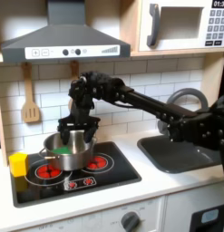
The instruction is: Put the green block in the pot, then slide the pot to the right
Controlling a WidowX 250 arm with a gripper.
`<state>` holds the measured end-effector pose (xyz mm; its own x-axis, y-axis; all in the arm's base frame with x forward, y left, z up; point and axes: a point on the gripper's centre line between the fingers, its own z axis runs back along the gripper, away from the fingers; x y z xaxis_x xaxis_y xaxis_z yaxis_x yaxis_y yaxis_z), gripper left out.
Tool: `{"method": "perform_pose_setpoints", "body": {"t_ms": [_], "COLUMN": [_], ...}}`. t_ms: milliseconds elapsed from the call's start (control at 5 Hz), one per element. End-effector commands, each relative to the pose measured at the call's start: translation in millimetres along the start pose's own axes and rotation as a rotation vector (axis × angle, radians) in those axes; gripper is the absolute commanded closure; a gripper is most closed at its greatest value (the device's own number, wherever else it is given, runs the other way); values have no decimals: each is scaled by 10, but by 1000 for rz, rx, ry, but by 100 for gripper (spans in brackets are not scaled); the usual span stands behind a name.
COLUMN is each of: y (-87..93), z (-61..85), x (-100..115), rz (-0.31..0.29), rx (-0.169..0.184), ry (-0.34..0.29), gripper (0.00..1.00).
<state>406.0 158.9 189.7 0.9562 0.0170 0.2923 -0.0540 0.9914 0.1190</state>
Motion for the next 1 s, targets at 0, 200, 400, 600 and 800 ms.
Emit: {"method": "perform_pose_setpoints", "body": {"t_ms": [0,200,400,600,800], "y": [-124,-186,-272,-425,-522], "z": [-84,-126,-69,-19,42], "x": [-150,-219,-246,-286,-344], "rz": [-25,-35,-59,-91,-108], "rx": [-29,-47,-53,-73,-82], "ry": [44,63,57,53,53], "gripper": [0,0,0,0,0]}}
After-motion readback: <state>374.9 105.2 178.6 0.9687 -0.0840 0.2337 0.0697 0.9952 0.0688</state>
